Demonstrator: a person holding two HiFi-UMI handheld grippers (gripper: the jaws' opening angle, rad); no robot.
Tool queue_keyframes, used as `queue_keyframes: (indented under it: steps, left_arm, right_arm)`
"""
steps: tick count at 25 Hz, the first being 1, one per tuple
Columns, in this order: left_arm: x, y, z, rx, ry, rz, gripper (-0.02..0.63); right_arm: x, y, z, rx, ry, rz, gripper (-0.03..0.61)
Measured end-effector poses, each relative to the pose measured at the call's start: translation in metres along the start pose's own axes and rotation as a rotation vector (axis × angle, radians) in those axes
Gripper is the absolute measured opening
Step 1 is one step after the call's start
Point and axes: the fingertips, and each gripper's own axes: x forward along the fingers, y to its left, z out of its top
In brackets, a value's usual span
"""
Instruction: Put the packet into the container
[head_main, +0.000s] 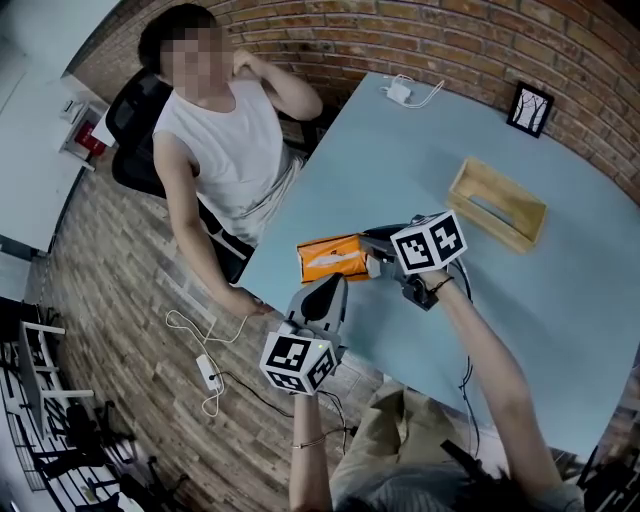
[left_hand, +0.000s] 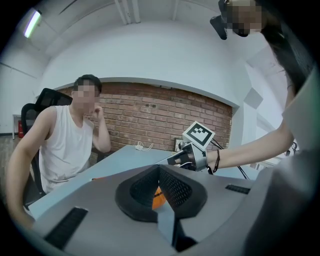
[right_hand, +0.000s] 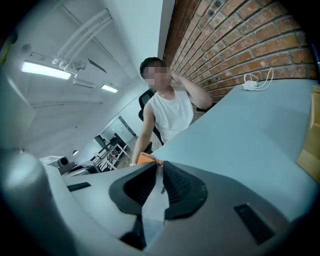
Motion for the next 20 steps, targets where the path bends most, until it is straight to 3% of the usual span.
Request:
queue_keyframes:
  steps: [12, 20]
  left_arm:
    - [0.014, -0.033, 0.035, 0.046, -0.062, -0.061, 0.008]
    - [0.026, -0.078, 0.065, 0.105, -0.11, -0.13, 0.008]
  right_arm:
    - [-0.084, -0.002, 0.029, -0.028, -0.113, -0.079, 0.052]
    - [-0.157, -0.003, 0.051, -0.022, -0.214, -0.121, 0.052]
